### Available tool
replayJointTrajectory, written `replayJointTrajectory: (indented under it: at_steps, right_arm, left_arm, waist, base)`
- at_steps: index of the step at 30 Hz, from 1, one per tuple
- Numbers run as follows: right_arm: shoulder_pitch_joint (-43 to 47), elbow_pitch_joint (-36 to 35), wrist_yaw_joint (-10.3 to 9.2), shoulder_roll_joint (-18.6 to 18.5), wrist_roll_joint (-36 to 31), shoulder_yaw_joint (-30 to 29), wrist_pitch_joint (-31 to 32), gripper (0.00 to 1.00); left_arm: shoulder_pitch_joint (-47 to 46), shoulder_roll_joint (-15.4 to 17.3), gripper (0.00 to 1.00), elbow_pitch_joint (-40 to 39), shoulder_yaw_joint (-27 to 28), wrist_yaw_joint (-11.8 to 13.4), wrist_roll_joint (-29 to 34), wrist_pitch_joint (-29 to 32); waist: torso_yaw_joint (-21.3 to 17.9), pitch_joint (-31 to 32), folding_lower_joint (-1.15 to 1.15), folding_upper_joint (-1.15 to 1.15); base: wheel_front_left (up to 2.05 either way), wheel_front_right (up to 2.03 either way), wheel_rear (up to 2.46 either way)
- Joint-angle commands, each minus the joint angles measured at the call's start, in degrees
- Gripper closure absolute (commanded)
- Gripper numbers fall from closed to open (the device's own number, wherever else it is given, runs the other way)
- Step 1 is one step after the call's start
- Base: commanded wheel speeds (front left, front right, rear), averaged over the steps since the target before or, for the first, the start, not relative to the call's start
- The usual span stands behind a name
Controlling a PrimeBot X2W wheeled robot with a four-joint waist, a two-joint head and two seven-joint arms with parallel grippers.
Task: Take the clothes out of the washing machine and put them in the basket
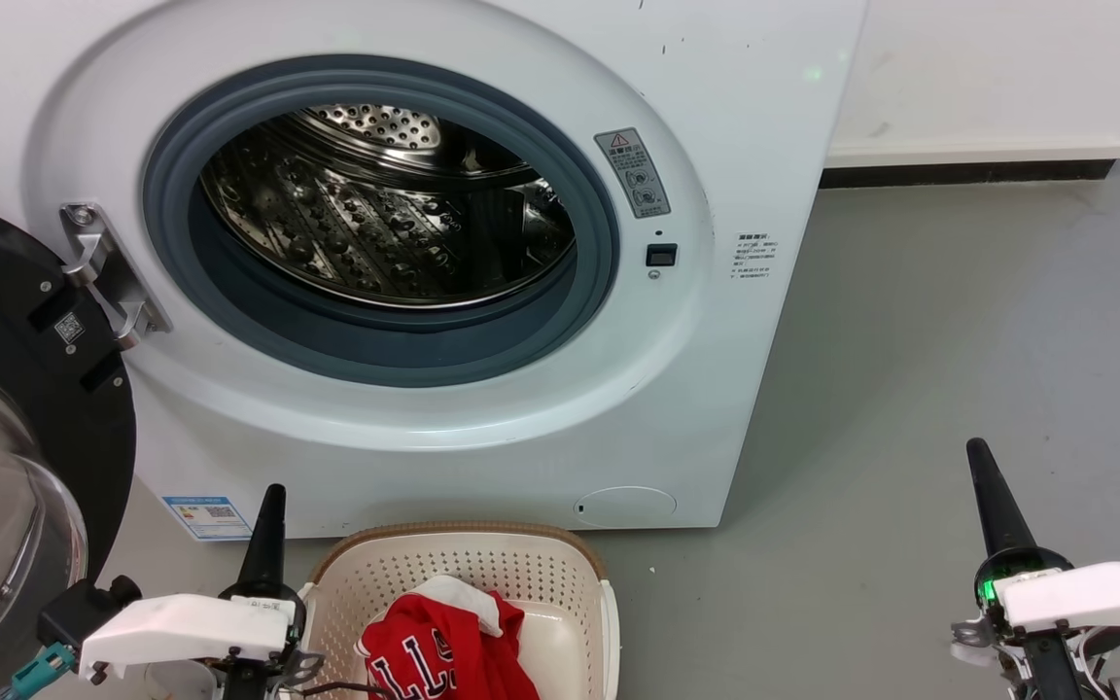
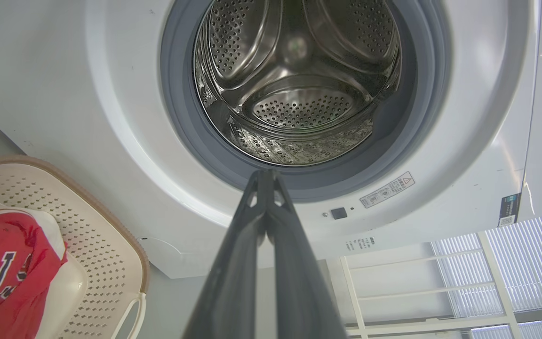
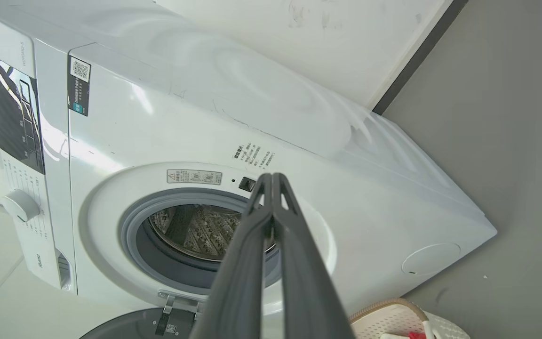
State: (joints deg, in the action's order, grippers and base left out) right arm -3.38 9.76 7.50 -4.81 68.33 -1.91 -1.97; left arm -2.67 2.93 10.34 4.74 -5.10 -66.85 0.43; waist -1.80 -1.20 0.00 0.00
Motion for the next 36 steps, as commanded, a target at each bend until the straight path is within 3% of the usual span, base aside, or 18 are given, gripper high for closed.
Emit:
replayJointTrajectory:
  at_steps: [1, 36]
  right_arm:
    - [-1.09, -0.02, 0.00, -0.30, 1.59, -0.21, 0.38, 1.00]
    - [-2.62, 3.07, -0.01, 0.10, 19.66, -1.74, 4.98, 1.00]
  left_arm:
    - [-1.22, 0.02, 1.00, -0.17, 0.34, -0.49, -1.49, 0.37]
    - [-3.21, -0.05, 1.00, 2.77, 1.54, -2.01, -19.19, 4.74]
  waist:
    - [0.05, 0.03, 0.00, 0.00]
    - [1.25, 0.71, 0.00, 0.00]
  base:
    - [0.00, 0.00, 0.00]
    - [0.00, 0.00, 0.00]
